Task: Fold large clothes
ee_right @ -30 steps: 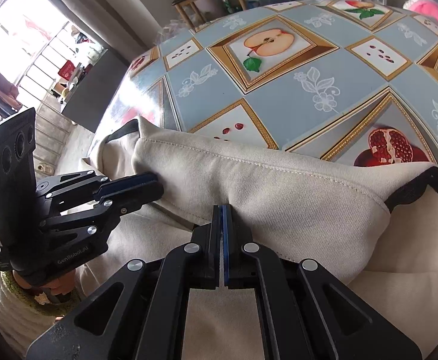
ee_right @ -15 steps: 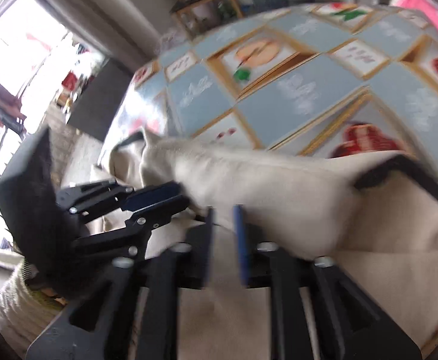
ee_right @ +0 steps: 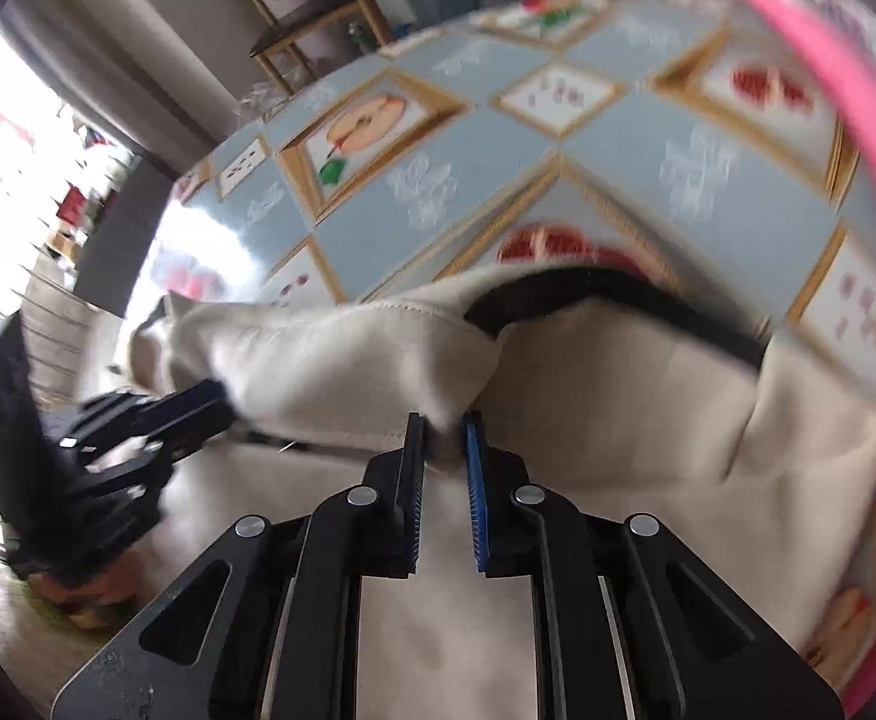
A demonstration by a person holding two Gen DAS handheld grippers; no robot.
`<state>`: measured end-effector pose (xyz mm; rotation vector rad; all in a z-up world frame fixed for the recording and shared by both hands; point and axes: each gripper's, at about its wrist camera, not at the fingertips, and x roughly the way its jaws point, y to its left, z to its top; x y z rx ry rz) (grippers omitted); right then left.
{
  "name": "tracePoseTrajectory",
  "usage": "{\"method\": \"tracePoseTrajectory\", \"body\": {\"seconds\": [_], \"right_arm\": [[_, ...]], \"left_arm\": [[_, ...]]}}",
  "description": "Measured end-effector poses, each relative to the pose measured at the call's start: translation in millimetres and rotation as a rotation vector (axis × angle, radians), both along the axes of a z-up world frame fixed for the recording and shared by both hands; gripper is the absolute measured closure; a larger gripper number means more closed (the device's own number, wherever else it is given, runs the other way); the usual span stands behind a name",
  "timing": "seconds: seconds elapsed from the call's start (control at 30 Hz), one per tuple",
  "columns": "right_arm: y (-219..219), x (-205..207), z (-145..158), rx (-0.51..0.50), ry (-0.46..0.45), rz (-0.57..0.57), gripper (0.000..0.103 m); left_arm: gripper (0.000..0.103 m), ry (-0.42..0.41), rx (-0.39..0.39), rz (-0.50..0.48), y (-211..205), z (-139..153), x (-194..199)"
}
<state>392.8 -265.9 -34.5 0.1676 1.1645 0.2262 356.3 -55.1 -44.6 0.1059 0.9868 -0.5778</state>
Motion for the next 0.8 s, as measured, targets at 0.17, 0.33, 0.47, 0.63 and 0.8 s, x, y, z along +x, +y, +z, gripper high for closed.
{"method": "tracePoseTrajectory", "body": {"seconds": [0.17, 0.33, 0.47, 0.63, 0.8], "right_arm": [[0.3, -3.5, -7.9, -0.102, 0.001, 0.008, 0.065], [-7.0, -28.5, 27.0, -0.212, -0.108, -0.069, 0.061], [26.0, -26.7, 41.4, -0.179, -0.202, 0.007, 0.068], [69.2, -1.4, -3.0, -0.218, -0.160, 0.091, 0.077], [62.5, 2.6, -18.1, -0.167, -0.150, 0.062, 0.077]], "left_arm": [[0.088, -0.012, 0.001, -0.004, 0.7, -0.8, -2.2], [0.088, -0.017, -0.005, -0.002, 0.9, -1.3, -2.3], [0.088, -0.021, -0.006, 0.004, 0.8, -1.5, -3.0], [0.088, -0.027, -0.003, 0.008, 0.6, -1.5, -4.2], [0.087, -0.011, -0.073, 0.010, 11.2, 11.4, -2.5]]}}
